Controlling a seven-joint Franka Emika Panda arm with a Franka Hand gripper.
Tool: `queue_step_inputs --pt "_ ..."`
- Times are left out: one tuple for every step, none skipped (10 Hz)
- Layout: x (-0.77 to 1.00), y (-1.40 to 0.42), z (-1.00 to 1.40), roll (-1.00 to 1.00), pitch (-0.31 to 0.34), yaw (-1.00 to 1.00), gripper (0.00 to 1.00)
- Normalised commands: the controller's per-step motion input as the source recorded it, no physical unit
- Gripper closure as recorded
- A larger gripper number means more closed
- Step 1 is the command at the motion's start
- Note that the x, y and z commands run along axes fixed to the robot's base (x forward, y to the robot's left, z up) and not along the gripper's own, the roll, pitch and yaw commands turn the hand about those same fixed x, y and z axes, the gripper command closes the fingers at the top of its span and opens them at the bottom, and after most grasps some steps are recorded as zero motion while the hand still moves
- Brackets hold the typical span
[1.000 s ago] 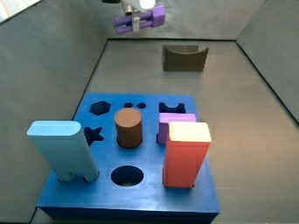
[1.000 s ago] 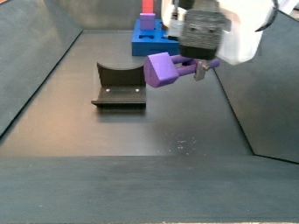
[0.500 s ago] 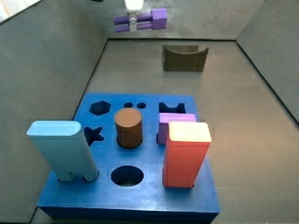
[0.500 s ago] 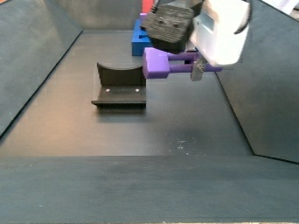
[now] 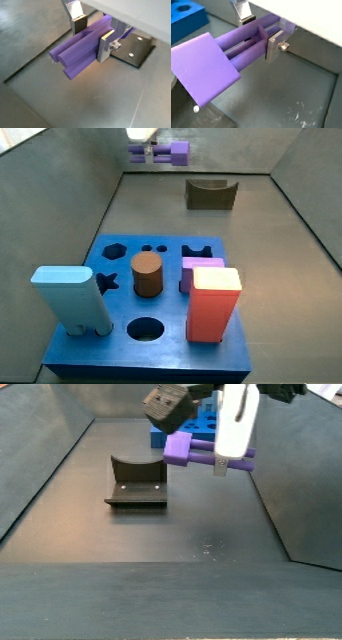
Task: Pick up the 3 prong object. Move up. Rotate the 3 prong object. Place the 3 prong object on the fixture. Regrasp the 3 prong object. Move to above the board. Insert the 3 prong object.
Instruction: Rotate the 3 prong object.
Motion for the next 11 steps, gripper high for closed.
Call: queue_step_inputs --pt "0.03 0.02 -0.02 0.0 -0.006 -1.0 1.0" --pt "0.02 0.02 -0.02 0.0 -0.007 -1.0 1.0" --pt "0.02 0.02 -0.02 0.0 -0.007 -1.0 1.0" --pt "0.02 0.02 -0.02 0.0 -0.007 -1.0 1.0" --pt "0.02 0.02 -0.02 0.0 -0.008 -1.0 1.0" --pt "0.02 0.02 -0.02 0.0 -0.008 -1.0 1.0" --pt "0.02 0.02 -0.02 0.0 -0.009 -1.0 1.0" --pt "0.02 0.02 -0.02 0.0 -0.009 -1.0 1.0" --pt "0.02 0.02 -0.02 0.0 -0.01 -1.0 1.0" --pt "0.02 0.02 -0.02 0.0 -0.011 -1.0 1.0" --pt "0.02 0.02 -0.02 0.0 -0.012 -1.0 1.0"
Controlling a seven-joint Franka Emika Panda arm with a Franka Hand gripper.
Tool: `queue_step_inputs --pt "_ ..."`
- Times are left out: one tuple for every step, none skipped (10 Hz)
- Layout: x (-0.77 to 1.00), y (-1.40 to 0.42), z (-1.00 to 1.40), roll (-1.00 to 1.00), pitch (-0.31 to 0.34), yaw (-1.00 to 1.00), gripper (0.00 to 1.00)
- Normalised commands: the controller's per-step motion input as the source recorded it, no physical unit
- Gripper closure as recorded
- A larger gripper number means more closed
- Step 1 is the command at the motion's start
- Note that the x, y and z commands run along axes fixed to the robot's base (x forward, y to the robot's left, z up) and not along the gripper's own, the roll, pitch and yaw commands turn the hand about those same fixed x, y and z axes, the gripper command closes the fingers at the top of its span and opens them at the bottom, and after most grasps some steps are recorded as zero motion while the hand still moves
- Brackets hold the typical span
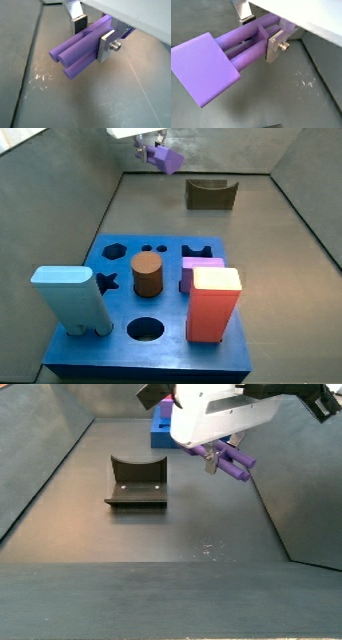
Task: Pick up the 3 prong object. Move up. Rotate the 3 prong object. Place the 3 prong object on the fixture. Regrasp the 3 prong object. Move to above the board. Insert the 3 prong object.
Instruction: Rotate the 3 prong object.
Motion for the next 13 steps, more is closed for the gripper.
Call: queue_step_inputs --pt "0.02 0.02 -0.02 0.0 -0.013 -1.0 1.0" --pt "0.02 0.02 -0.02 0.0 -0.014 -1.0 1.0" --pt "0.02 0.02 -0.02 0.0 -0.016 -1.0 1.0" --pt "0.02 0.02 -0.02 0.0 -0.018 -1.0 1.0" --pt "0.02 0.02 -0.02 0.0 -0.021 -1.0 1.0" --pt "0.02 0.02 -0.02 0.0 -0.027 -1.0 1.0" --pt "0.02 0.02 -0.03 0.0 -0.03 -0.92 1.0" --pt "0.02 0.02 -0.03 0.0 -0.029 -0.59 1.0" --pt "0.02 0.02 -0.03 0.0 -0.028 -0.4 1.0" --pt "0.02 0.02 -0.03 0.0 -0.027 -0.26 1.0" --pt "0.0 0.0 -1.0 0.0 0.0 0.0 1.0" --pt "0.01 0.0 -1.0 0.0 -0.011 0.05 1.0" --pt "0.01 0.01 -1.0 0.01 -0.016 0.05 1.0"
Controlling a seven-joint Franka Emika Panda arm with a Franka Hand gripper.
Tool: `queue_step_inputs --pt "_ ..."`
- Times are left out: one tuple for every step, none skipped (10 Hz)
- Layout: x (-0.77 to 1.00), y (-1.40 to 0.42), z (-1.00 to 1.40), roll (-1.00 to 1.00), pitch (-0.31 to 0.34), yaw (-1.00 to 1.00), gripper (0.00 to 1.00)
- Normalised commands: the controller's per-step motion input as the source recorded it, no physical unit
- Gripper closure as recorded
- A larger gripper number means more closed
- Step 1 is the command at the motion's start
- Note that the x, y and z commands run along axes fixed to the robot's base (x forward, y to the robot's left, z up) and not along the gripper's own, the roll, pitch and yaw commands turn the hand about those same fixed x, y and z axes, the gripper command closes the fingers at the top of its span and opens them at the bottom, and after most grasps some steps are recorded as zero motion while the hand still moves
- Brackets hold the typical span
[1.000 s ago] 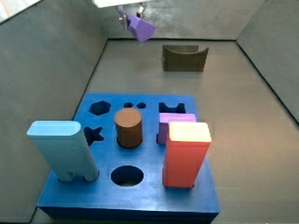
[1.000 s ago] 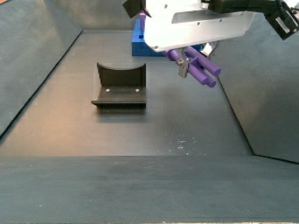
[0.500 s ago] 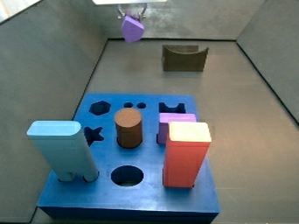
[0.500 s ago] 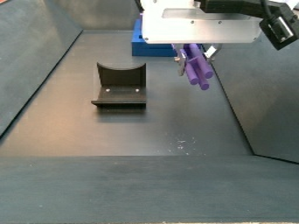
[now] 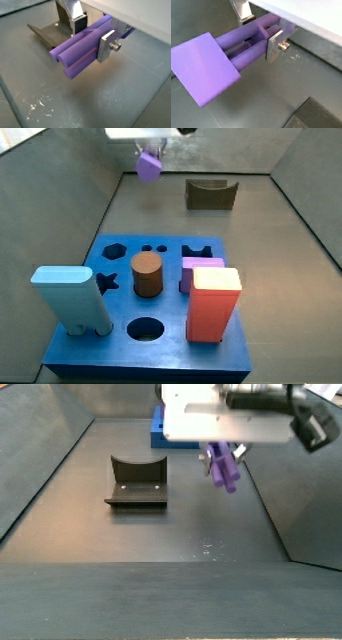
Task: Pick up the 3 prong object. Move up. Rotate the 3 prong object. Place the 3 prong object on the fixture. Regrasp the 3 prong object. Move to above the board. Insert the 3 prong object.
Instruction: Rotate the 3 prong object.
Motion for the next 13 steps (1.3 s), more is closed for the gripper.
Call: queue_step_inputs --pt "0.02 0.01 -1.0 0.02 -0.016 0.04 1.0" --pt "0.03 0.01 -1.0 0.02 -0.014 0.03 1.0" --pt "0.04 0.02 -0.97 0.03 -0.006 0.02 1.0" --pt "0.04 0.02 -0.82 0.03 -0.003 0.02 1.0" --pt "0.04 0.02 -0.62 0.04 0.002 0.01 1.0" --pt "0.04 0.02 -0.52 0.04 0.004 0.01 1.0" --pt "0.04 0.02 -0.34 0.05 0.002 0.0 1.0" --pt "0.04 0.02 -0.2 0.06 -0.005 0.0 1.0" --pt "0.0 0.0 0.0 0.0 0.0 0.0 0.0" --pt "0.0 0.0 1.0 0.0 0.0 0.0 0.0" --pt "-0.01 0.0 1.0 0.0 0.009 0.0 0.0" --pt "-0.02 0.0 1.0 -0.01 0.038 0.0 0.0" --pt "-0.01 0.0 1.0 -0.02 0.056 0.01 0.0"
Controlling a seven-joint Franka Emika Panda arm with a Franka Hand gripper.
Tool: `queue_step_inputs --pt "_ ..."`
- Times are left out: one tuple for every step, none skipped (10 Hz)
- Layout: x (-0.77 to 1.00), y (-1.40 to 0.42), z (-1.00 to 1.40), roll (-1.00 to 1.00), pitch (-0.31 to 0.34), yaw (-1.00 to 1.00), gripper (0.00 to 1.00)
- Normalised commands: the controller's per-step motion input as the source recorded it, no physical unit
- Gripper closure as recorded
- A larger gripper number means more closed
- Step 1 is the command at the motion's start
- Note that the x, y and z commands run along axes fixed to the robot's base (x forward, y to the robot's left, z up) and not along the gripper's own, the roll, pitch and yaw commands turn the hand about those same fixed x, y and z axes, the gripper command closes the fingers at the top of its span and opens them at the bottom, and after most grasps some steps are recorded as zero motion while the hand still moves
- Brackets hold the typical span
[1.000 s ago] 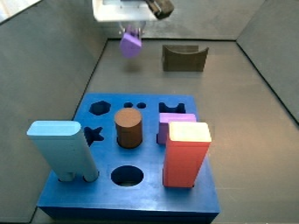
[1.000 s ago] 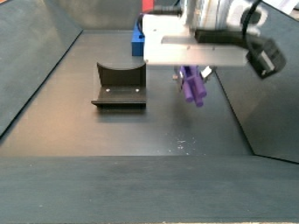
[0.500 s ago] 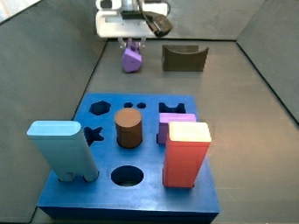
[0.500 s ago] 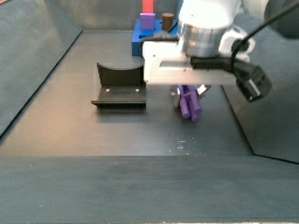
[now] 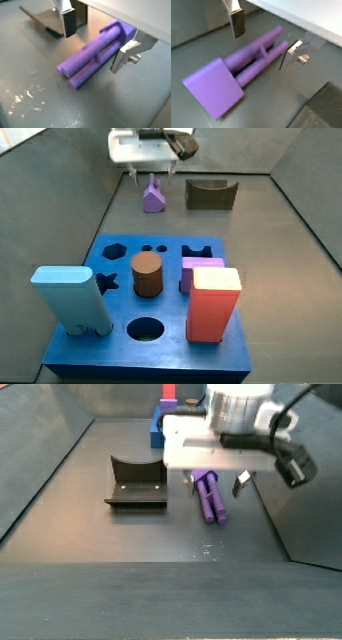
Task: Pick up the 3 prong object. Move up. Rotate the 3 prong object. Place the 3 prong object on the fixture. Regrasp the 3 prong object. Move to above the board. Insert the 3 prong object.
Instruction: Rotate the 3 prong object.
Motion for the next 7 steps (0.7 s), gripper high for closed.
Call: queue_step_inputs --pt "-0.01 0.0 1.0 -0.03 0.065 0.01 0.0" --pt "-0.01 0.0 1.0 -0.04 0.065 0.01 0.0" --pt "-0.02 -0.01 1.0 -0.04 0.054 0.01 0.0" --pt "-0.03 -0.01 0.95 -0.05 0.046 0.01 0.0" --pt "-0.02 -0.01 0.74 -0.06 0.043 0.01 0.0" --pt "-0.02 -0.01 0.63 -0.06 0.044 0.01 0.0" --pt "0.0 0.0 0.0 0.0 0.0 1.0 0.0"
